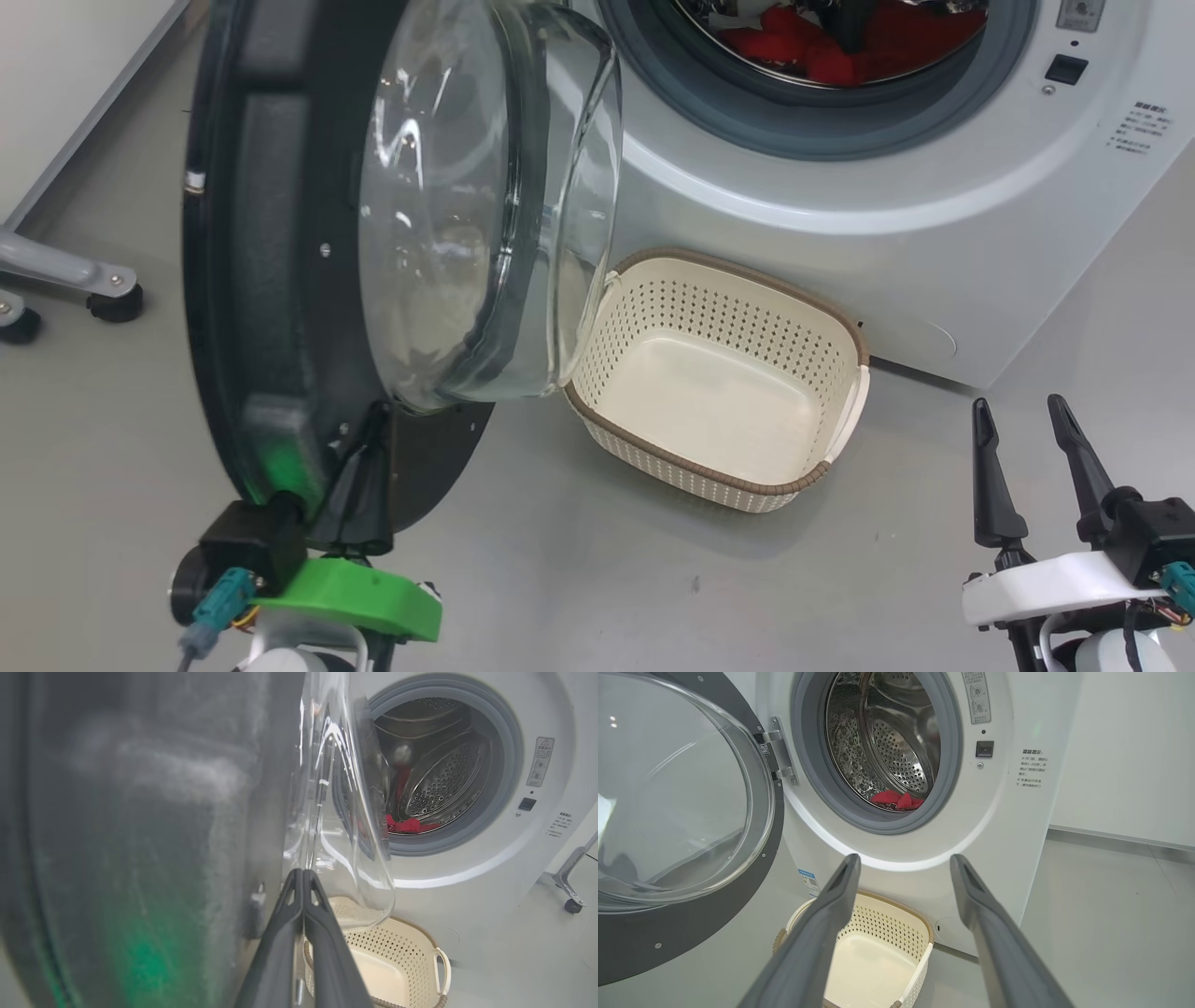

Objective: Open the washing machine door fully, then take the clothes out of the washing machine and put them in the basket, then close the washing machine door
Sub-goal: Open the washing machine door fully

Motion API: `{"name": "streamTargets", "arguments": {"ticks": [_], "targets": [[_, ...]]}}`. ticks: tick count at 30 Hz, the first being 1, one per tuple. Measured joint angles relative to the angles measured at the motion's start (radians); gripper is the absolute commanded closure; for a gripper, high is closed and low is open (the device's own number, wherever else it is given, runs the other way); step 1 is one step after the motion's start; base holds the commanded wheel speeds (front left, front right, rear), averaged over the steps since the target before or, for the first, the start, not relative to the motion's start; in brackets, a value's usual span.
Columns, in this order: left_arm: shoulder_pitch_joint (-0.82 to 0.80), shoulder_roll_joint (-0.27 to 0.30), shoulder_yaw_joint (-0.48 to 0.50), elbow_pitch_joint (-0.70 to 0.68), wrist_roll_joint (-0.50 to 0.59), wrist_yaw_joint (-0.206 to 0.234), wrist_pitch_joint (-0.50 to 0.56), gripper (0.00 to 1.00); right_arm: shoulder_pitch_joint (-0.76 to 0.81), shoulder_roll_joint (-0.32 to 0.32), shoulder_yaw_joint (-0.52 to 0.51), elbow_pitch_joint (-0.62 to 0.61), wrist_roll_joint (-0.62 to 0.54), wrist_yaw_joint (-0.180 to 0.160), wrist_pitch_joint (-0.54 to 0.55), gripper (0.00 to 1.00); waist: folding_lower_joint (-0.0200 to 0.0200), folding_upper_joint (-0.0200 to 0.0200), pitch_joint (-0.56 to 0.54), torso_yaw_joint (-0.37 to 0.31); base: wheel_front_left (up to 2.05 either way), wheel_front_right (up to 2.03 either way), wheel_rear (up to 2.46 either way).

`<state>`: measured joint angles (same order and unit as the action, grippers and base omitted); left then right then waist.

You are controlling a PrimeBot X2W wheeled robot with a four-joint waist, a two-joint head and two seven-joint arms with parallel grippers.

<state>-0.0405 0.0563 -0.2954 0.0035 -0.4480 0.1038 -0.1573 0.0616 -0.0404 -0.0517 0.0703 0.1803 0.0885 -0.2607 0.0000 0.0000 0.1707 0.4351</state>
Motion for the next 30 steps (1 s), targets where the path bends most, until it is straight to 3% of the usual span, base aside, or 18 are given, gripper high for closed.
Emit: {"name": "streamTargets", "arguments": {"ticks": [30], "targets": [[-0.074, 0.034, 0.290, 0.121, -0.006, 0.007, -0.073, 1.00, -0.034, -0.004, -0.017, -0.023, -0.025, 0.007, 0.000, 0.00, 0.0000, 0.0000, 0.072, -0.022, 0.00, 0.00, 0.00]]}}
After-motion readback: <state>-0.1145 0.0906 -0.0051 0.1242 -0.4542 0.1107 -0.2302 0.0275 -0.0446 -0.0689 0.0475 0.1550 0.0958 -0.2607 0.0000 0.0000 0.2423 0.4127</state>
